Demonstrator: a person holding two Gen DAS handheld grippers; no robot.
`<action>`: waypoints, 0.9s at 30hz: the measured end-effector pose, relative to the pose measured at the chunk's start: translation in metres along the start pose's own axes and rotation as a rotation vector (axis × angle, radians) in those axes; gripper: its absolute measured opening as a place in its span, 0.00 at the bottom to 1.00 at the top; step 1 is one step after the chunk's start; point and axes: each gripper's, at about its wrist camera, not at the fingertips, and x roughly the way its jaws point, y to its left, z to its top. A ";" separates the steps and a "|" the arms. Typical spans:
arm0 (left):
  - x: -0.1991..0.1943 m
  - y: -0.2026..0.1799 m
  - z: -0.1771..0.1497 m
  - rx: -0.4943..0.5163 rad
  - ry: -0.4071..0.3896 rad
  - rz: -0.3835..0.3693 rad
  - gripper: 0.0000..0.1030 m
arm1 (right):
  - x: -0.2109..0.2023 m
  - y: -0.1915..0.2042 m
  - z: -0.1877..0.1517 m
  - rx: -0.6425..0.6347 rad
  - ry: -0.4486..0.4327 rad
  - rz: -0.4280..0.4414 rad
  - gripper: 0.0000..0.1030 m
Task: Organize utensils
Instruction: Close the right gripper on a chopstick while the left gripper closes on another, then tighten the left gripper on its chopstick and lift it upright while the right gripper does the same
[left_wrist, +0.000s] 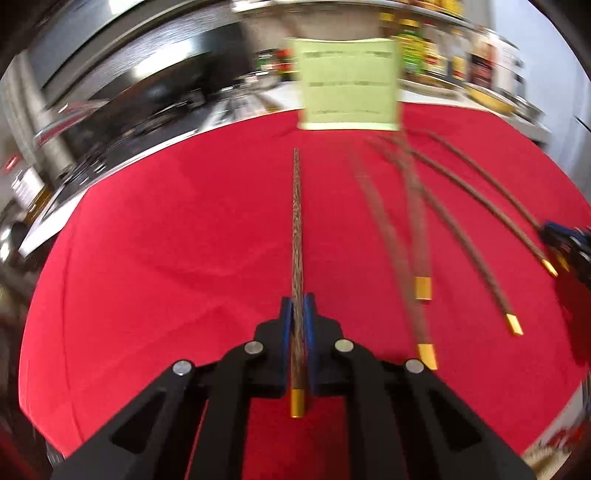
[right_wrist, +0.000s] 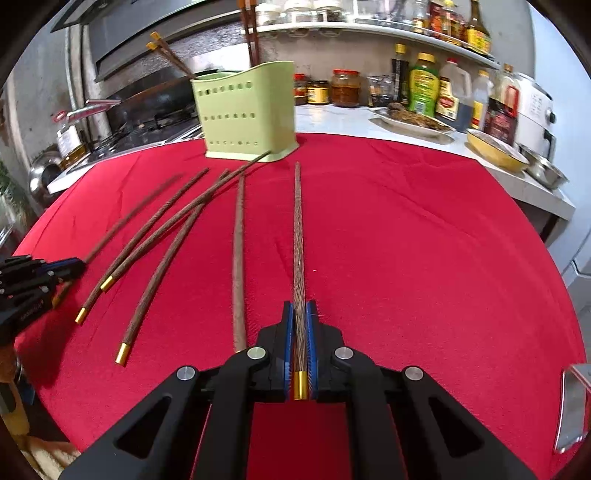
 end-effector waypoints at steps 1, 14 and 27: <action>0.000 0.008 -0.001 -0.032 0.003 -0.001 0.07 | -0.001 0.000 -0.001 0.006 -0.001 -0.005 0.07; -0.021 0.030 -0.027 -0.045 -0.031 -0.154 0.09 | -0.010 0.008 -0.011 -0.035 -0.007 0.057 0.24; -0.023 0.008 -0.031 0.009 -0.042 -0.088 0.27 | -0.017 0.013 -0.023 -0.068 -0.046 0.006 0.17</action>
